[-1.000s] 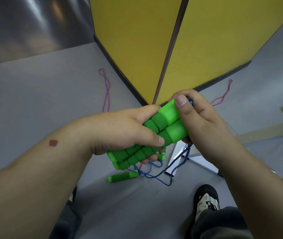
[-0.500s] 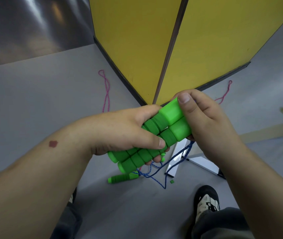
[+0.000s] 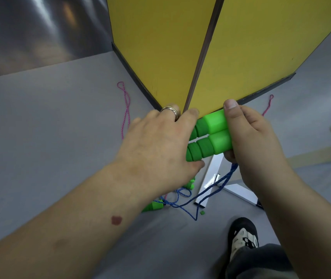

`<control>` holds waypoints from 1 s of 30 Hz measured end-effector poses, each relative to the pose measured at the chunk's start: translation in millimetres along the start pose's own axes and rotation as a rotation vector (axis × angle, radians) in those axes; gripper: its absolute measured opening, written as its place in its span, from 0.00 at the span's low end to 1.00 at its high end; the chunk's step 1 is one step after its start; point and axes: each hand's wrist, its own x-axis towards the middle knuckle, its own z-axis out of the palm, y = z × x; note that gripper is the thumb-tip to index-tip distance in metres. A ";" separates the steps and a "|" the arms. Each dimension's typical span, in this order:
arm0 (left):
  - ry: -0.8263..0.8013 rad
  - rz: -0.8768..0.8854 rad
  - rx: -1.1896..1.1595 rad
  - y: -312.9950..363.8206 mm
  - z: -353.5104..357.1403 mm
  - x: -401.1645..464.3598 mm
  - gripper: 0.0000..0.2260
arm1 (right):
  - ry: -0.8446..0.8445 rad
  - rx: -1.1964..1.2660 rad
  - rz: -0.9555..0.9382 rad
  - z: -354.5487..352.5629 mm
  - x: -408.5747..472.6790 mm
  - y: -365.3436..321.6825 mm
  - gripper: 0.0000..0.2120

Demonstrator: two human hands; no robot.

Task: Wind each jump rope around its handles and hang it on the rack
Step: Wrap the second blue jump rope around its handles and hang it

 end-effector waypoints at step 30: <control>-0.315 -0.270 -0.934 -15.2 -15.1 12.1 0.22 | -0.261 0.240 0.193 -6.0 8.9 8.8 0.23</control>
